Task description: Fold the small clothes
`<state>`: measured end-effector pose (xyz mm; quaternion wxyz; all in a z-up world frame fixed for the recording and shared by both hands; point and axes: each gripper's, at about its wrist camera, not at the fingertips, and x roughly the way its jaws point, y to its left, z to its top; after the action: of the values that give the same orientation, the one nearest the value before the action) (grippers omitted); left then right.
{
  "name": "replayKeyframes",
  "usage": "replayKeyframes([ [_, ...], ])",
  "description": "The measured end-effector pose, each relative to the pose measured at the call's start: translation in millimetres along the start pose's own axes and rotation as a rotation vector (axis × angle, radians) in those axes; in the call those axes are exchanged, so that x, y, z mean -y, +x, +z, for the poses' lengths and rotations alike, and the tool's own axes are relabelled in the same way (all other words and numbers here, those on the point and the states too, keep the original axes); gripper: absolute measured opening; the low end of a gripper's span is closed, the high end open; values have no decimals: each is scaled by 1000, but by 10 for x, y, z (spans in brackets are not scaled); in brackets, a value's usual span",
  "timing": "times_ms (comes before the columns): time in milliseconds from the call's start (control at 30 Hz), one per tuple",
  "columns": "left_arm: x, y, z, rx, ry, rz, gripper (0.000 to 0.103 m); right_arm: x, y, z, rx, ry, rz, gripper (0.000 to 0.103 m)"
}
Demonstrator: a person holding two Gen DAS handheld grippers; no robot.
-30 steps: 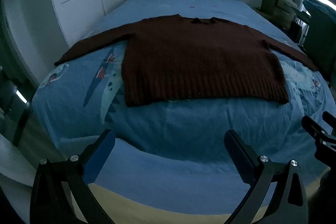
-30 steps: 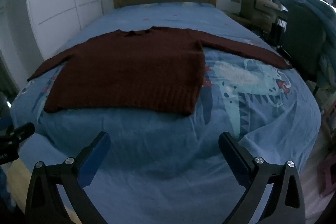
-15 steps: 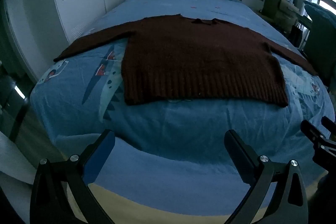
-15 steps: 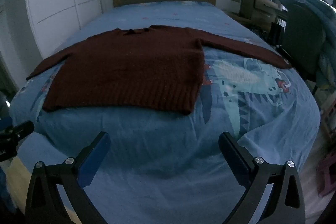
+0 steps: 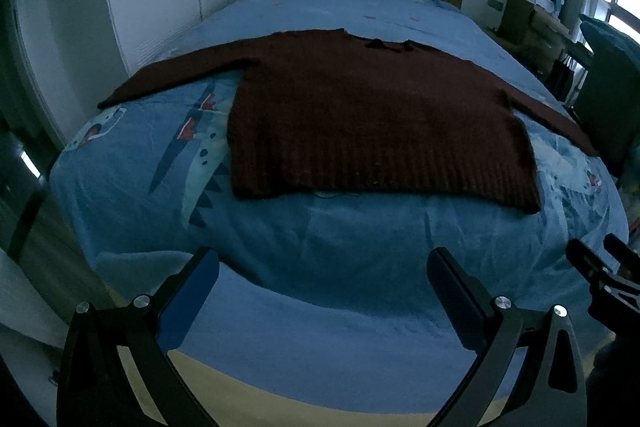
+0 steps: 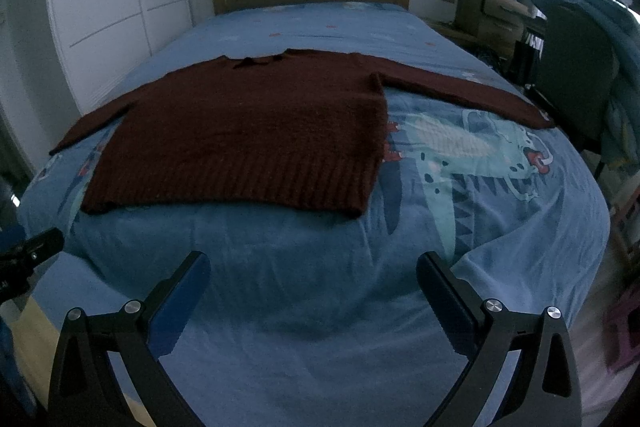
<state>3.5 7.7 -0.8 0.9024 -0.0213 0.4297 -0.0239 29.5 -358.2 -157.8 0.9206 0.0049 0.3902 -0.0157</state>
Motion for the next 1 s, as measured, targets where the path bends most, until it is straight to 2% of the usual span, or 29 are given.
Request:
replayKeyframes([
  [467,46,-57,37,20,-8,-42,102,50,-9,26,6,27,15,103],
  [1000,55,-16,114,10,24,-35,102,63,20,44,-11,39,22,103],
])
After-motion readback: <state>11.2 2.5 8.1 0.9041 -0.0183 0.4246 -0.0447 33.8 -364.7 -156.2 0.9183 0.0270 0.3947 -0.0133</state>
